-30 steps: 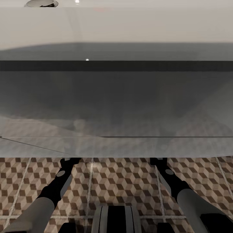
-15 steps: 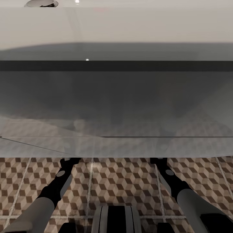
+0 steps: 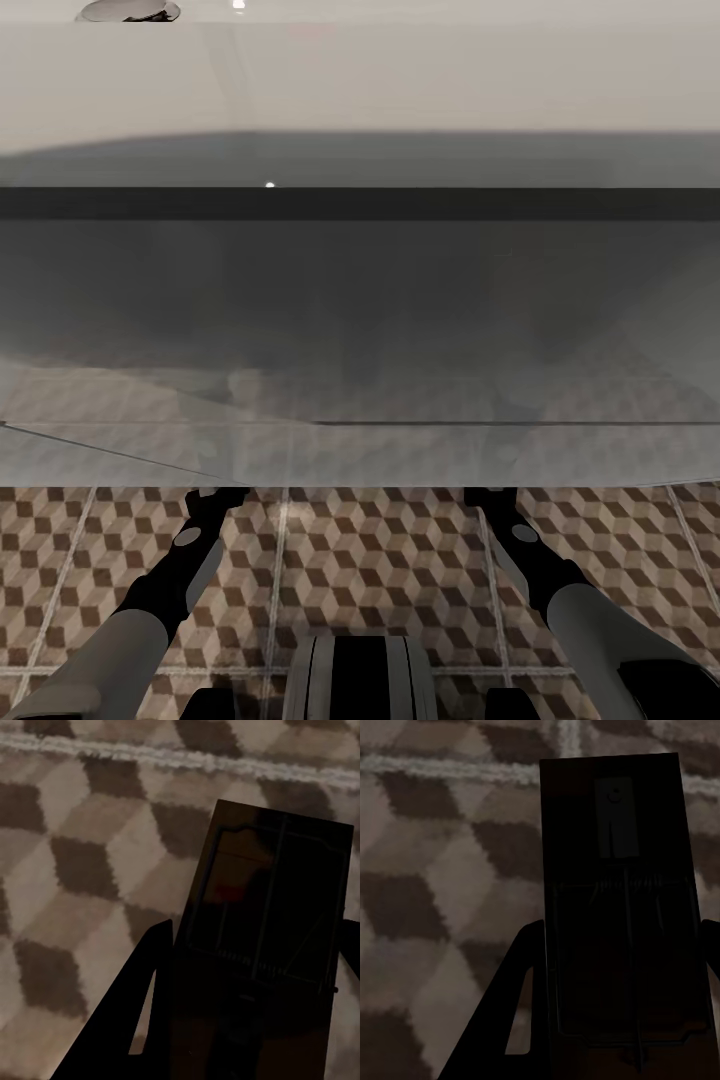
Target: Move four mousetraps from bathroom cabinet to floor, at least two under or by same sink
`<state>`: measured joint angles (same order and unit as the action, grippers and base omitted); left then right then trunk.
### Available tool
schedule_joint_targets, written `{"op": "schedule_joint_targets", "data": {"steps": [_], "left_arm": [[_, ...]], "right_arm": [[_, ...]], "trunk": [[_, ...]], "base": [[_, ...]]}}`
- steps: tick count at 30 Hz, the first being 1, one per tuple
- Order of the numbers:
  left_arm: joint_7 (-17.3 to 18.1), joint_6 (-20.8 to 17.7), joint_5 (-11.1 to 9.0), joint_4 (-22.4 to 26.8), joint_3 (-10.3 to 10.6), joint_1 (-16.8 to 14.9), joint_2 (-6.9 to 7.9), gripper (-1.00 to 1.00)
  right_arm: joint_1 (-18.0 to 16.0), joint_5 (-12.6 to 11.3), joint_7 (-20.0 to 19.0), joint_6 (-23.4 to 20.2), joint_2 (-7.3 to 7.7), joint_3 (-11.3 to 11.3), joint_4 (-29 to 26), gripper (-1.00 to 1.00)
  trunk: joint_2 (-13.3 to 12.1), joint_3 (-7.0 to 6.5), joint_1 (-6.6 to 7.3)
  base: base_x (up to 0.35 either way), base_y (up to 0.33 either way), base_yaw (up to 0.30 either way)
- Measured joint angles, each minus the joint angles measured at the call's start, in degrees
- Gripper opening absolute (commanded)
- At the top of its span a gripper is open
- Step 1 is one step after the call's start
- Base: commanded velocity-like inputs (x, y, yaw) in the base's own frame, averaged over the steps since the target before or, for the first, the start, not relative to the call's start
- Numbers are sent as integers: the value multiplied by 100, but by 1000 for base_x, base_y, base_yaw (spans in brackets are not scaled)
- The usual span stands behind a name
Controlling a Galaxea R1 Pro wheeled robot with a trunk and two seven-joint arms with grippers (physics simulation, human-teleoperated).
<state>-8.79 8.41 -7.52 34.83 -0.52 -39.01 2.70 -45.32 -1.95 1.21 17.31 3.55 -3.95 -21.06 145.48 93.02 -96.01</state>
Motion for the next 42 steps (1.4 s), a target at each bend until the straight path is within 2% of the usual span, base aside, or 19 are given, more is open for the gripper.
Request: {"op": "schedule_joint_targets", "data": {"steps": [35,38,42], "left_arm": [[-9,0,-1,0,16,0,-9,-100],[-9,0,-1,0,14,0,-9,-100],[-9,0,-2,0,13,0,-9,-100]], "right_arm": [[0,8,-33,-16,0,-29,350,-100],[1,14,-148,-12,0,-38,386,-100],[2,6,-650,-10,0,-17,400,-100]], "trunk": [[0,0,0],[0,0,0],[0,0,0]], "base": [[0,0,0],[0,0,0],[0,0,0]]}}
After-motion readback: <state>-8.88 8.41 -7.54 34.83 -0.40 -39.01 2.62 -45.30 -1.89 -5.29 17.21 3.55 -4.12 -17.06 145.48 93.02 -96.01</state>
